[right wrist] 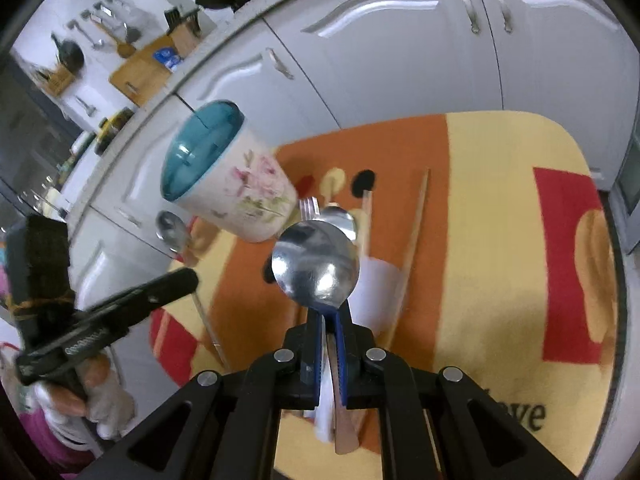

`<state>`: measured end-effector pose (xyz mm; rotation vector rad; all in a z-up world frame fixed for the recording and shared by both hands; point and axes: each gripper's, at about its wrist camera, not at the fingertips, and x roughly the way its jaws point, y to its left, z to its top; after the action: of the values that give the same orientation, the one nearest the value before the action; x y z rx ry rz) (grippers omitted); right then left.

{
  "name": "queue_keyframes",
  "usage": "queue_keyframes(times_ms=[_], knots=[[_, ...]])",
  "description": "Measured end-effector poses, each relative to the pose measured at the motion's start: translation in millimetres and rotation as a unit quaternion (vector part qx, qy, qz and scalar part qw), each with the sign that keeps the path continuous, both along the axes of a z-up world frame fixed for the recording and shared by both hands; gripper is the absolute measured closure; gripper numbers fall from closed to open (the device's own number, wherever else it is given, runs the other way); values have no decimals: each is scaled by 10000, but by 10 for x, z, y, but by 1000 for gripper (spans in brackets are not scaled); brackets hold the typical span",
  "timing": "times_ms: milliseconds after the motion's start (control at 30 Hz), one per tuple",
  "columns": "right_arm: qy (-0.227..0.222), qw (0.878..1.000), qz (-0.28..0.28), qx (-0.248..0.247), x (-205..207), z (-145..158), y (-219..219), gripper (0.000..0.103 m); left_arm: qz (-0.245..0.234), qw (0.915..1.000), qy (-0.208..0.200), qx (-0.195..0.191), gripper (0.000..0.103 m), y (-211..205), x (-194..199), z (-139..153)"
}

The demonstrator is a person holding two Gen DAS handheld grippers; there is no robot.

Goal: Organize utensils
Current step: 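Lift both spoons and carry them over the teal-lidded holder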

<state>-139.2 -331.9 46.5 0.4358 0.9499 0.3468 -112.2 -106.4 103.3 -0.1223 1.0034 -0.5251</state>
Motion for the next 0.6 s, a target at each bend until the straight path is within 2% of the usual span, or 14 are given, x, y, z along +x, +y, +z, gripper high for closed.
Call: queue_keyframes(times_ms=[33,133,267,600], knots=[[-96,9999,22,60,-18,38,-5,97,5,10000,6,10,101,-2,4,-7],[-141,9996,70,-241,-12,71,30,97,24,10000,45,-37,101,4,9,-6],[-220,9995,144,-189,-2,163,61,97,21,9998,-23,-184,101,67,27,123],[-1198,9908,626,-33,276,1092,285,97,129,9966,-573,-577,101,355,252,870]])
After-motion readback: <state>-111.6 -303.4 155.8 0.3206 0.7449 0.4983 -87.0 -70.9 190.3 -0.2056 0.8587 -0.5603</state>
